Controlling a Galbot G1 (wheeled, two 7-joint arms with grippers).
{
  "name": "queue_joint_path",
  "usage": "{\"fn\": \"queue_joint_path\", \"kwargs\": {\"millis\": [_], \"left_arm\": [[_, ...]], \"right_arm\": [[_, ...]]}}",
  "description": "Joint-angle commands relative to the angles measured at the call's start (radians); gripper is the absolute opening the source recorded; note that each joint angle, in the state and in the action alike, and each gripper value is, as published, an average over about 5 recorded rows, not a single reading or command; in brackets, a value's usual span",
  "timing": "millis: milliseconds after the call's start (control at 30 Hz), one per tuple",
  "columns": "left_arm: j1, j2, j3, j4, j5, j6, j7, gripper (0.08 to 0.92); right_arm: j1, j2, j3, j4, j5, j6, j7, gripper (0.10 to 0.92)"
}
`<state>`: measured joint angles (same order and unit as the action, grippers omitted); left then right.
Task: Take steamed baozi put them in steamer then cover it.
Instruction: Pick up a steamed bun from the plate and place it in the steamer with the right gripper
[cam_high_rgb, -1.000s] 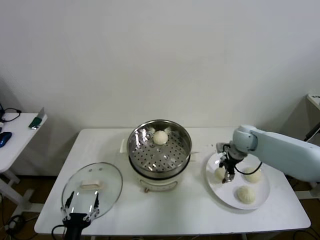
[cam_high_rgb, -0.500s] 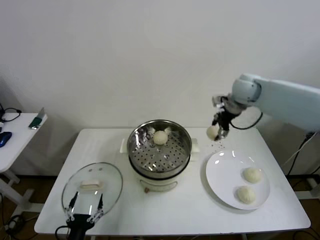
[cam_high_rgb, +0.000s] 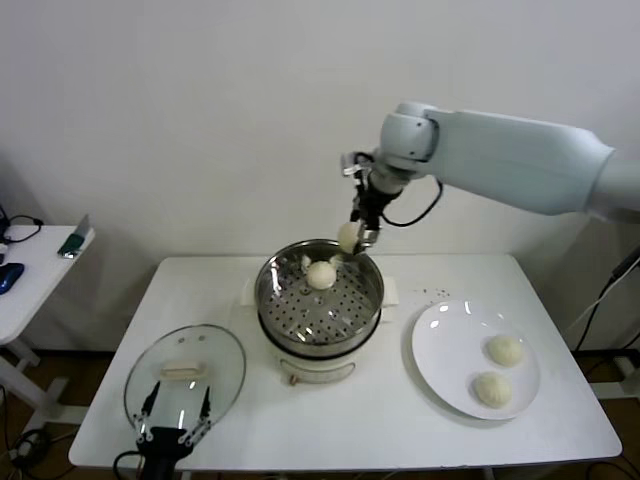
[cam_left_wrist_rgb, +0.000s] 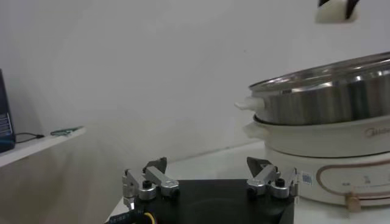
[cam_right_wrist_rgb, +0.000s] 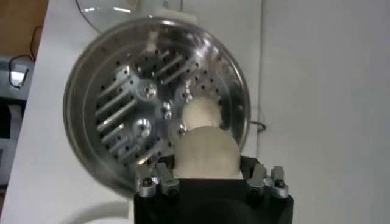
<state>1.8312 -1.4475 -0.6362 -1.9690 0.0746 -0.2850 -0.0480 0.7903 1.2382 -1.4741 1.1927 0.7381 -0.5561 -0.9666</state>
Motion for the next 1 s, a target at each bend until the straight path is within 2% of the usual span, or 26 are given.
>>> {"fn": "queue_joint_path", "kwargs": {"millis": [33,400,767,1000], "left_arm": [[-0.003,0.001,0.003,-0.003,0.009,0.005,-0.004,0.823],[-0.005,-0.002,-0.002,-0.004,0.001,0.016,-0.007,0.823],[-0.012,-0.003,-0.006,0.000,0.000,0.020,-0.007,0.823],[-0.017,-0.005,-0.003,0.003,0.005,0.022,-0.007,0.823]], "right_arm": [[-0.100,0.167,0.015,-0.026,0.042,-0.047,0.052,0.696],[-0.207,0.260,0.005,-0.148,-0.018,-0.036,0.047,0.699],[-0.256,0.274,0.009,-0.196,-0.085,-0.022,0.038,0.711],[-0.245,0.258,0.016,-0.181,-0.107,-0.019,0.019,0.811]]}}
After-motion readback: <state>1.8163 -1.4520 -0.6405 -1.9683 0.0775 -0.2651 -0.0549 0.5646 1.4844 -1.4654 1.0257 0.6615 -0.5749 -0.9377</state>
